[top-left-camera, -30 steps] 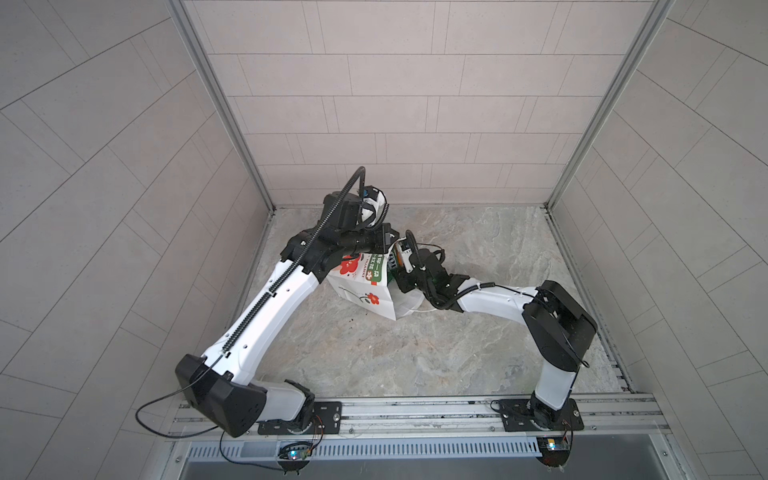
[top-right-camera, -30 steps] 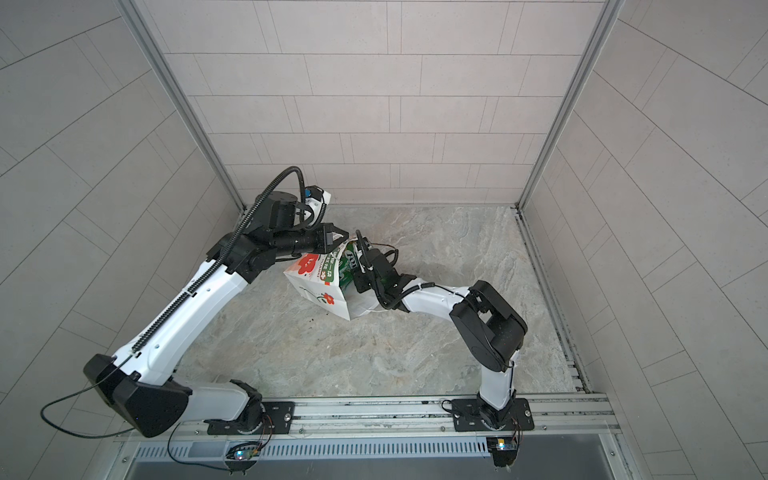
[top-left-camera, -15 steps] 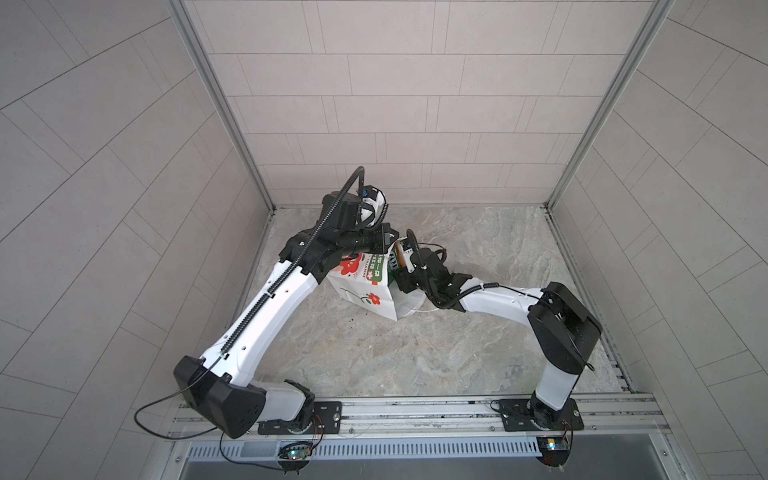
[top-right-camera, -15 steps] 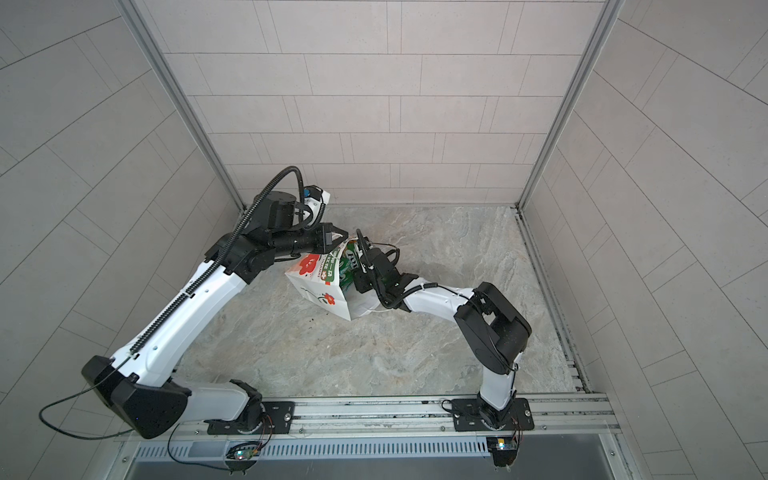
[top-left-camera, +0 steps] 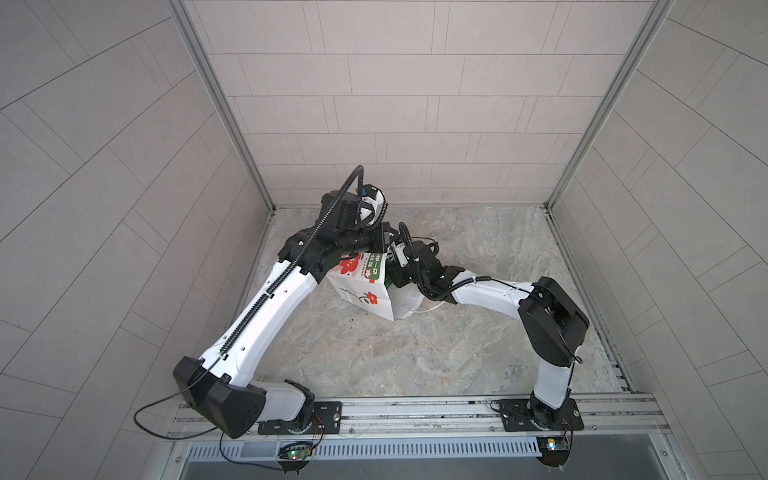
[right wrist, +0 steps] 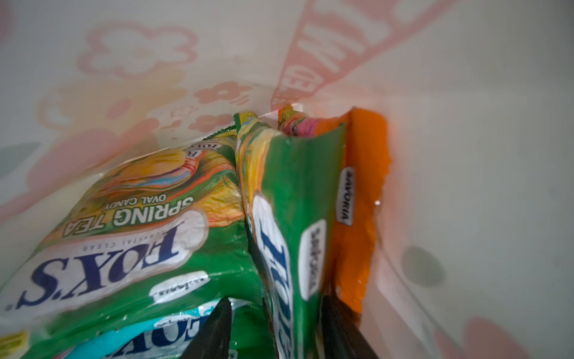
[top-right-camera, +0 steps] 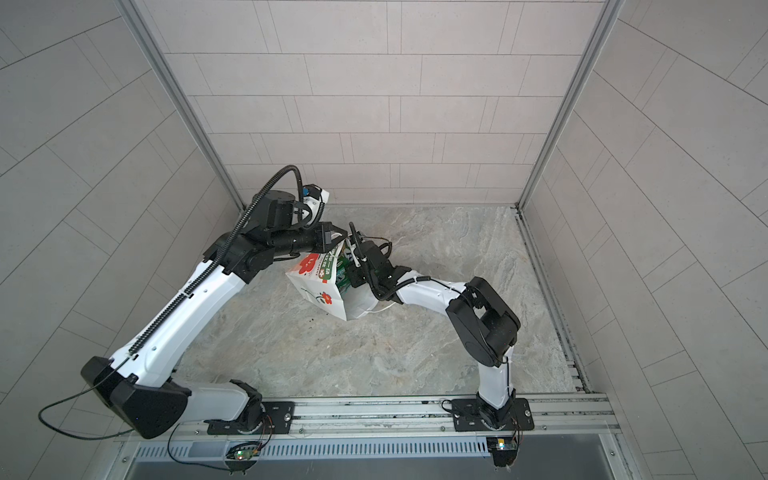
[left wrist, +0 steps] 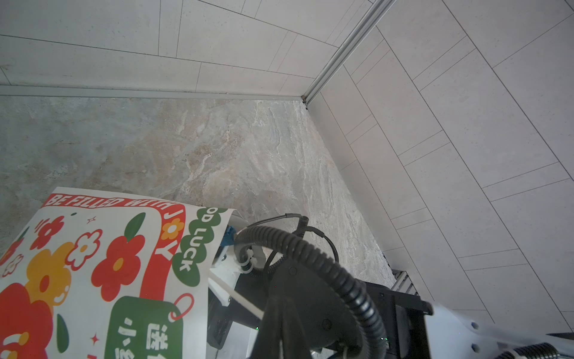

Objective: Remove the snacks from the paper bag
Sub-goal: 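Grasp a green FOX'S candy packet inside the bag with the right gripper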

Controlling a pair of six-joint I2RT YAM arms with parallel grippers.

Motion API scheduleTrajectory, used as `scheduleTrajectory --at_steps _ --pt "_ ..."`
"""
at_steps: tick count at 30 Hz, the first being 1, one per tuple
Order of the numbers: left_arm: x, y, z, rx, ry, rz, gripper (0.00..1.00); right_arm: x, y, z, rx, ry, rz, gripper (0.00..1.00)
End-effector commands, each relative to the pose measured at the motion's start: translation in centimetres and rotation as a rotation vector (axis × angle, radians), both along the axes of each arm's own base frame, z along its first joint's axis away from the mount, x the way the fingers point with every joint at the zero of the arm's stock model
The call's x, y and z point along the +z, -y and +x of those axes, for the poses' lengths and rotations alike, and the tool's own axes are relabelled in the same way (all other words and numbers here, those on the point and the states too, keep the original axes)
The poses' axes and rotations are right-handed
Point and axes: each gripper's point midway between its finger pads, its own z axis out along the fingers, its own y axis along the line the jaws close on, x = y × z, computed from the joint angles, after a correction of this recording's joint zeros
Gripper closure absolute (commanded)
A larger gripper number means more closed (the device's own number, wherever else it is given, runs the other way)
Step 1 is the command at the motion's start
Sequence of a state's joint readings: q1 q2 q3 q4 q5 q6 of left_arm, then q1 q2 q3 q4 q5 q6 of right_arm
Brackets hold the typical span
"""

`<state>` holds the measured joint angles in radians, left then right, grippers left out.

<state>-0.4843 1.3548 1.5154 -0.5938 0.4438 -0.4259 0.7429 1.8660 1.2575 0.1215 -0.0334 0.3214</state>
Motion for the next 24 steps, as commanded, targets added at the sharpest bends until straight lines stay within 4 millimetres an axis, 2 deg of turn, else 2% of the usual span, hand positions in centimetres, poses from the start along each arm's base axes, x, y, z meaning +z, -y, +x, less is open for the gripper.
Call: scheduleTrajectory --at_steps 1,8,12,18,24 --pt "5.0 0.7 -1.8 -0.076 0.11 -0.08 1.0 0.3 0.5 1.3 -0.044 0.011 -0.004 0.51" --pt "5.1 0.6 -1.9 -0.074 0.114 -0.076 1.0 -0.8 0.3 1.9 -0.055 -0.007 -0.023 0.63" --pt "5.0 0.5 -2.0 -0.073 0.113 -0.07 1.0 -1.0 0.2 1.9 -0.051 -0.017 -0.022 0.78" --pt "4.9 0.4 -1.9 -0.067 0.114 -0.063 1.0 0.0 0.6 1.2 -0.041 -0.006 -0.008 1.0" --pt "4.3 0.0 -1.6 -0.038 0.109 -0.04 1.0 1.6 1.1 0.2 -0.02 0.012 -0.001 1.0"
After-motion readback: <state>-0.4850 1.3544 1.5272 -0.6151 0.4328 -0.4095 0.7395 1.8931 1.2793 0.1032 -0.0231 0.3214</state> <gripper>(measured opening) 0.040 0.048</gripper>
